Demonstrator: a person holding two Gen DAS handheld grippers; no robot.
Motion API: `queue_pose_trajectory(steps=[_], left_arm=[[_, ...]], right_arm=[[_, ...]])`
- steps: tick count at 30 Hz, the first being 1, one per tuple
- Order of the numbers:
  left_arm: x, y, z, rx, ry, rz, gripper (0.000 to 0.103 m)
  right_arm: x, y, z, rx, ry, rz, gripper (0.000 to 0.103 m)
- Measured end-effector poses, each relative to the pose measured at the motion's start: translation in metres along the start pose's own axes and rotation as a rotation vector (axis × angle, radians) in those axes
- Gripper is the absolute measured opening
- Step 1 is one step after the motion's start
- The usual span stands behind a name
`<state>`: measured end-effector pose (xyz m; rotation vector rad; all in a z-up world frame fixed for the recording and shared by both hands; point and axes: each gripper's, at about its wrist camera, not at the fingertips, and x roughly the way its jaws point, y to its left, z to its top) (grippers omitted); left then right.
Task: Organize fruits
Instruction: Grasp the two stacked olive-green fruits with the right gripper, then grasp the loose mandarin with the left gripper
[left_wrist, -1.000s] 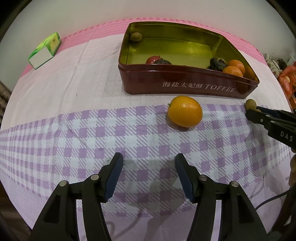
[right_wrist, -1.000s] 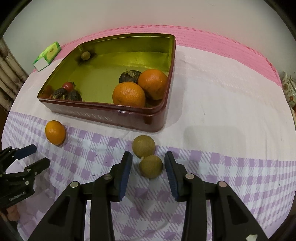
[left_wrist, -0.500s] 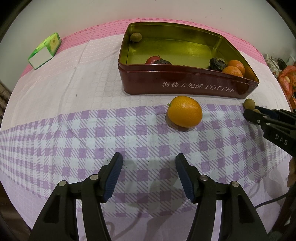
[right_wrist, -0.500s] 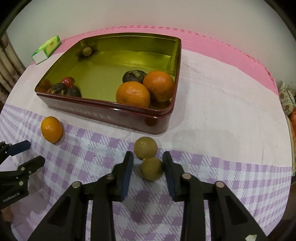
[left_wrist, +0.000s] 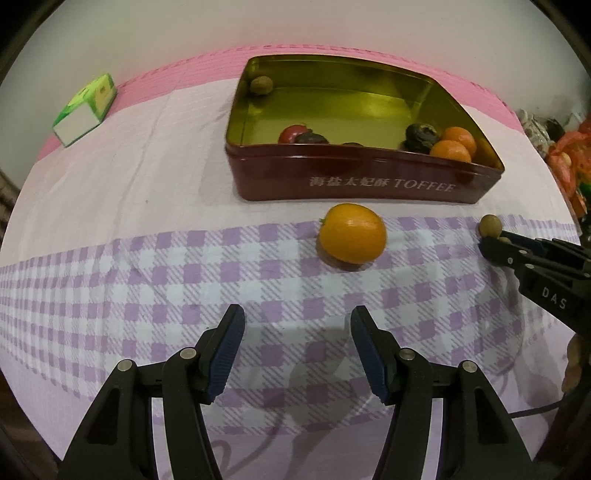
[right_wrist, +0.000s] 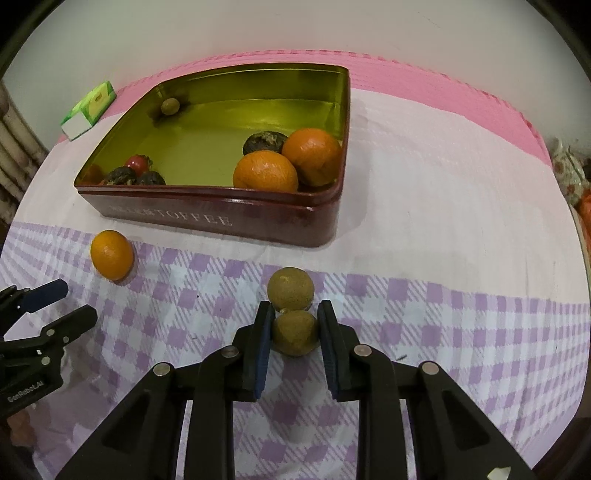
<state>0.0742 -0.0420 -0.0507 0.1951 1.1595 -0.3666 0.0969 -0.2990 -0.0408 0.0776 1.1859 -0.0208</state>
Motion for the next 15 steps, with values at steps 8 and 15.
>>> queue_pose_trajectory(steps=[8,15], left_arm=[[0.006,-0.014,0.008,0.026,0.004,0.000,0.060],[0.012,-0.034,0.025,0.032,-0.007,-0.054,0.060]], right_arm=[[-0.007,-0.012,-0.012,0.026,0.002,0.006,0.024],[-0.008,-0.012,-0.014,0.022,-0.001,0.004,0.024]])
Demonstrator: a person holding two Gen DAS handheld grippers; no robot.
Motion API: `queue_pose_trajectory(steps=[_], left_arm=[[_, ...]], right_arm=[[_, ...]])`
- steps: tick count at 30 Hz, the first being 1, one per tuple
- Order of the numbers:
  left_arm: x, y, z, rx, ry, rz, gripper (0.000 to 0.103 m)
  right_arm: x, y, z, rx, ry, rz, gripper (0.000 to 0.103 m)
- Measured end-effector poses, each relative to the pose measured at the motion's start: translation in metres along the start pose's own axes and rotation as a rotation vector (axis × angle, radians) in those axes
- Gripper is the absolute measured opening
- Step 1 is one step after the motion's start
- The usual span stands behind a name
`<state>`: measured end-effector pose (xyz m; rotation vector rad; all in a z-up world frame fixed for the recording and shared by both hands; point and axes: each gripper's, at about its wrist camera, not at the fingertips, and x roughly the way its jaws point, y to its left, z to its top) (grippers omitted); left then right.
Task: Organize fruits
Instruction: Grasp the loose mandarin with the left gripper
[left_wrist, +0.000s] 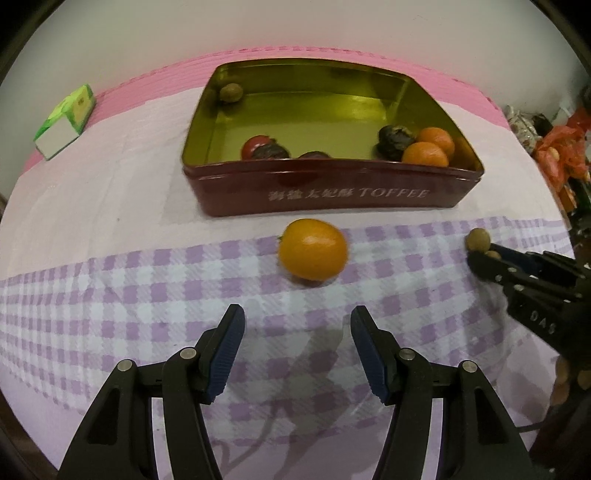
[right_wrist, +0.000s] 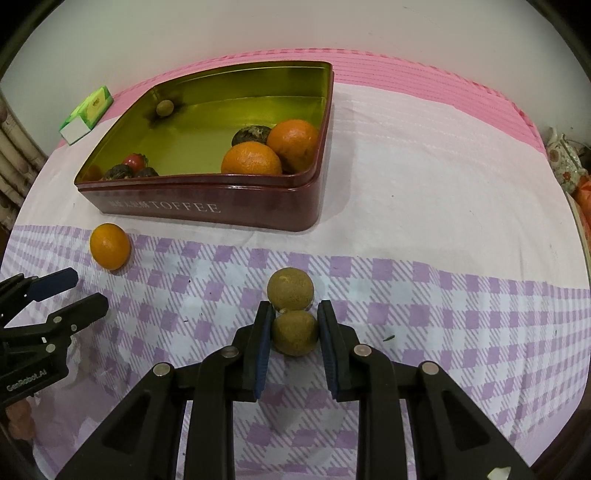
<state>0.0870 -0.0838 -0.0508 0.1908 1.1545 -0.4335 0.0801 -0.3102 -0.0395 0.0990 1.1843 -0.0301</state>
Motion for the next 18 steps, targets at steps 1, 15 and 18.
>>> queue_pose_trajectory(steps=[1,15,18], left_arm=[[0.003,-0.005,0.004,0.007,-0.003,0.000,0.060],[0.029,-0.027,0.027,0.012,-0.001,0.034,0.060],[0.036,-0.036,0.034,0.018,-0.003,0.048,0.060]], right_arm=[[0.001,0.000,0.001,-0.006,0.001,0.000,0.024],[0.000,-0.002,0.000,0.004,-0.006,0.009,0.024],[-0.001,-0.001,0.000,0.004,-0.007,0.008,0.024]])
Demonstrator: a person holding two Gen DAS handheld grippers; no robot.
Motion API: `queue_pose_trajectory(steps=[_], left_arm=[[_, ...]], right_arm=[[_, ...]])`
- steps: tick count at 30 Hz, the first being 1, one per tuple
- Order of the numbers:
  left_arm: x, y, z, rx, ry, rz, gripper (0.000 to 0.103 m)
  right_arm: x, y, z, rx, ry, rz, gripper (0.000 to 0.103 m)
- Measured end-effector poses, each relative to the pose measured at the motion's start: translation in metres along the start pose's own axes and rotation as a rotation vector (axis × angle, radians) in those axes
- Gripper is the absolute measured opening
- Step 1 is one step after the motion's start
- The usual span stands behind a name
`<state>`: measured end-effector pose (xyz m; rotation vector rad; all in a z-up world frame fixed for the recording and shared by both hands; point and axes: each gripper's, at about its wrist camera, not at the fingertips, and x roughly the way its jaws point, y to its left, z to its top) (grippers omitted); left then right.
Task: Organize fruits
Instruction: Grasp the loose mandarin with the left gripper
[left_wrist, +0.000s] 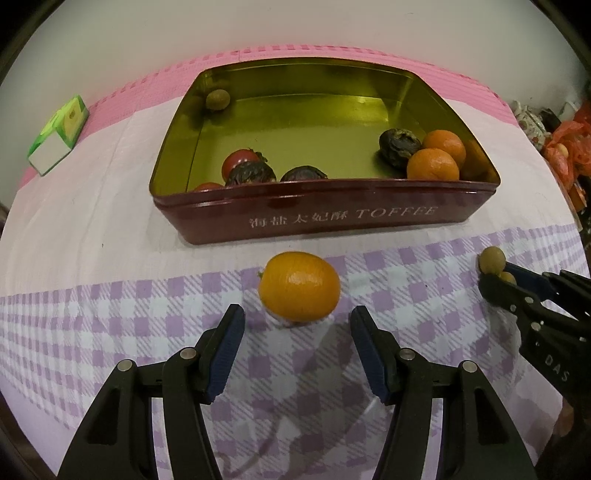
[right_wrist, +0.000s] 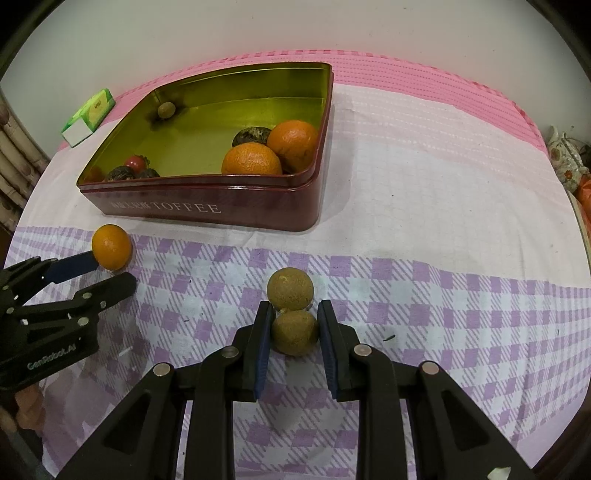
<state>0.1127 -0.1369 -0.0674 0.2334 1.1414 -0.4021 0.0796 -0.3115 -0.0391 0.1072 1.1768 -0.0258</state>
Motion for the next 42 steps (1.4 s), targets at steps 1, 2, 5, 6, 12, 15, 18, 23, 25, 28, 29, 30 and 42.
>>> queue_pose_trajectory(steps=[1,2,5,6,12,15,18,23,25,28,29,30,42], left_arm=[[0.002,0.003,0.002,0.000,0.000,0.003,0.060],[0.002,0.007,0.002,-0.001,0.001,0.003,0.060],[0.008,0.003,0.012,0.006,-0.003,0.008,0.060],[0.011,0.001,0.016,0.007,-0.008,0.012,0.060],[0.018,0.011,0.024,-0.010,-0.017,0.005,0.060],[0.022,0.008,0.029,-0.007,-0.021,0.005,0.060],[0.020,0.017,0.025,-0.015,-0.029,0.006,0.056],[0.018,0.015,0.022,-0.020,-0.035,0.008,0.053],[0.018,0.013,0.023,-0.019,-0.037,0.007,0.049],[0.016,0.013,0.020,-0.006,-0.041,0.004,0.043],[0.016,0.012,0.020,-0.006,-0.041,0.005,0.043],[0.016,0.013,0.019,-0.008,-0.042,0.004,0.043],[0.005,0.020,0.005,-0.019,-0.042,0.005,0.043]], right_arm=[[0.000,0.000,0.000,0.000,-0.001,0.000,0.024],[0.000,-0.001,0.000,0.003,-0.001,0.002,0.024],[0.000,-0.001,0.000,0.003,-0.001,0.002,0.024],[0.000,-0.001,0.000,0.002,0.000,0.002,0.024],[0.000,0.000,0.000,0.006,0.000,0.003,0.024],[0.000,-0.001,0.000,0.005,-0.001,0.002,0.024],[0.000,-0.001,0.000,0.004,0.000,0.002,0.024],[0.000,0.000,0.000,0.001,0.000,0.000,0.025],[0.000,0.000,0.000,-0.001,-0.002,-0.003,0.025],[0.000,-0.001,0.001,0.001,0.000,-0.001,0.025],[0.000,-0.001,0.001,0.000,0.000,-0.002,0.025],[0.001,0.000,0.001,-0.001,0.000,-0.004,0.025],[0.001,0.004,0.002,-0.005,-0.002,-0.031,0.025]])
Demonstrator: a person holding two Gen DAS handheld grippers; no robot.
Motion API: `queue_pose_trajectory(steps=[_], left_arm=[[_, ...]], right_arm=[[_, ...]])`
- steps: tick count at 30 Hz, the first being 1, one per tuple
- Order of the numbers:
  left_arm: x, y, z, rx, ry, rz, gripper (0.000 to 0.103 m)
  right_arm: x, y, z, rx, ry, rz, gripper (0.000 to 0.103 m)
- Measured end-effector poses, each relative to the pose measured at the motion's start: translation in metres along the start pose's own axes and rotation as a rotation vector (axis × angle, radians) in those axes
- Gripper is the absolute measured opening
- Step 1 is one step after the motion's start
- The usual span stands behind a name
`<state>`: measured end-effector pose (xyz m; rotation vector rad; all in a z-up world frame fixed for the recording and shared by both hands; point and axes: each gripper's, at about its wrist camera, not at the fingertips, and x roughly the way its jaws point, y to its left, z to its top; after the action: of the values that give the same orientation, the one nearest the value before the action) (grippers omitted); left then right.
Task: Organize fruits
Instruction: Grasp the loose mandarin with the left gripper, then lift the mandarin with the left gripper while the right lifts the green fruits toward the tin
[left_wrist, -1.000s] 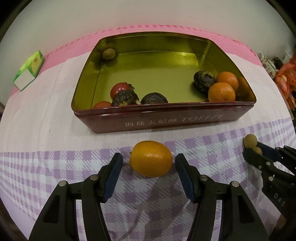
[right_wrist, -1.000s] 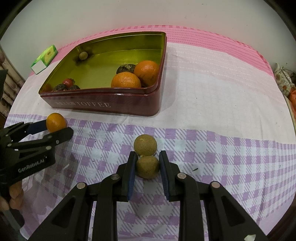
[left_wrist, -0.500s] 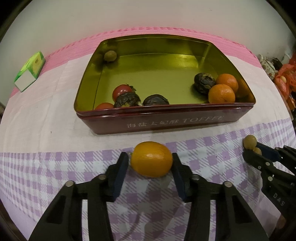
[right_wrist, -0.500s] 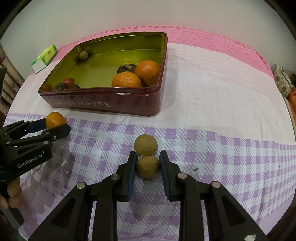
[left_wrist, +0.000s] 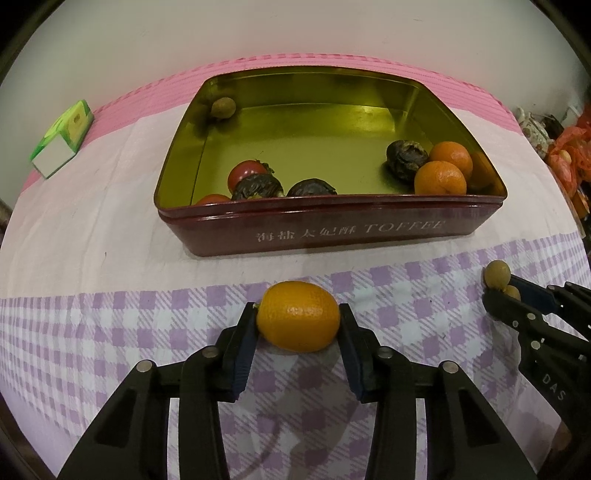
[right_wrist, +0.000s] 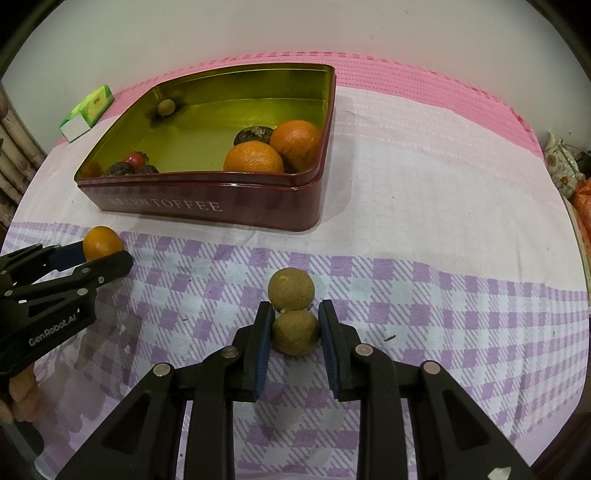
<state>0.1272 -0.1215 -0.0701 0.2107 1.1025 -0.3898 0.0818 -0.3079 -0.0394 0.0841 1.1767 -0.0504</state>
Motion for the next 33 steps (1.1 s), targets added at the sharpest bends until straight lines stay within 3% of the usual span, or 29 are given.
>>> queue_pose_trajectory(steps=[18,33], left_arm=[[-0.007,0.005,-0.009,-0.008,-0.008,0.001,0.043],[-0.014,0.013,-0.015,-0.034,0.005,-0.018,0.043]], right_arm=[[0.000,0.003,0.000,-0.010,0.007,-0.028,0.024],[-0.001,0.001,0.000,0.013,0.019,-0.003,0.024]])
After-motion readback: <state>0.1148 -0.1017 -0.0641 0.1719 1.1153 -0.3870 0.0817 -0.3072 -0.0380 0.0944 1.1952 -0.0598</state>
